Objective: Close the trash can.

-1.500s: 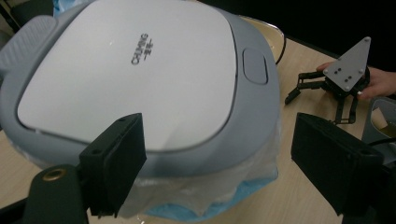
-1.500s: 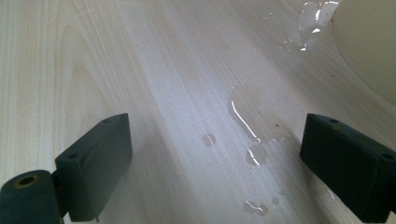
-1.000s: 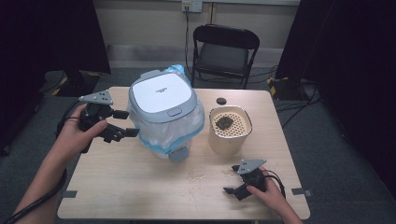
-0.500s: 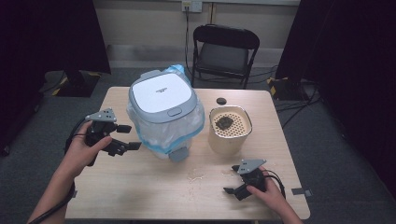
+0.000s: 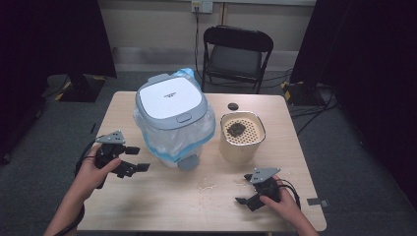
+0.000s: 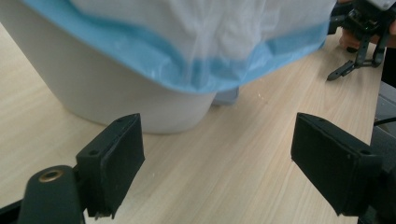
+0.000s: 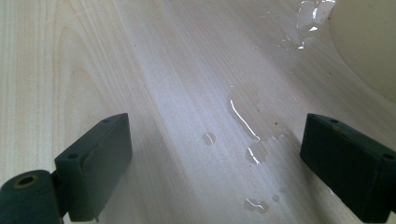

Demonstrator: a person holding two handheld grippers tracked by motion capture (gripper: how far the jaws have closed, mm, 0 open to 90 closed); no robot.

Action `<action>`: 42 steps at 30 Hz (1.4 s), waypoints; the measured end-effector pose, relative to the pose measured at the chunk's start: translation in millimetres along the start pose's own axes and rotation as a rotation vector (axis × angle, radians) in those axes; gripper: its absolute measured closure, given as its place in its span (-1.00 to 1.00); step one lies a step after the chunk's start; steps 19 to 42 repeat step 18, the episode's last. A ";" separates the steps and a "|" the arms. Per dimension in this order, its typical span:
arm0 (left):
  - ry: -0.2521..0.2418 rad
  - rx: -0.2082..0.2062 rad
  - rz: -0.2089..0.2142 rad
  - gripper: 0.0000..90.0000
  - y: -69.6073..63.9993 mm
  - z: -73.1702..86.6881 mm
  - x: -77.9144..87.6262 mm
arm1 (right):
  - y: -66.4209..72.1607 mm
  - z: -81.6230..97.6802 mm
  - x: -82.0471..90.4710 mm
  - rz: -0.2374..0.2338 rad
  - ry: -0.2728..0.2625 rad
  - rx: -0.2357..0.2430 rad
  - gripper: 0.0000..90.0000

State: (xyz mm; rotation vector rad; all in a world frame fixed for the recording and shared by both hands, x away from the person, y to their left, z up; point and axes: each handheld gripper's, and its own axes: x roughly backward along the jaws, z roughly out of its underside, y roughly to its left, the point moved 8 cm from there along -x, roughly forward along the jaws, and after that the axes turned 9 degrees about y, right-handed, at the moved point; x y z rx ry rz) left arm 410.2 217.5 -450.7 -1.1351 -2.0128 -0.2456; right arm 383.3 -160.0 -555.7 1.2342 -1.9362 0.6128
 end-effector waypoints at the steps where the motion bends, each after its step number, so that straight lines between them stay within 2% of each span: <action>1: 0.001 0.000 -0.001 -0.63 0.5 3.1 -2.4 | 0.0 0.0 0.0 0.000 0.000 0.000 -0.81; 9: 0.031 0.014 0.010 -0.62 -3.1 29.5 -30.6 | 0.0 0.0 0.0 0.000 0.000 0.000 -0.81; 15: 0.055 -0.023 0.000 -0.63 -9.4 43.2 -51.0 | 0.0 0.0 0.0 0.000 0.000 0.000 -0.81; 18: 0.090 -0.068 -0.015 -0.63 -13.9 49.4 -61.2 | 0.0 -0.1 0.0 0.000 0.000 0.000 -0.81; 42: 0.090 -0.068 -0.015 -0.63 -13.9 49.4 -61.2 | 0.0 -0.1 0.0 0.000 0.000 0.000 -0.81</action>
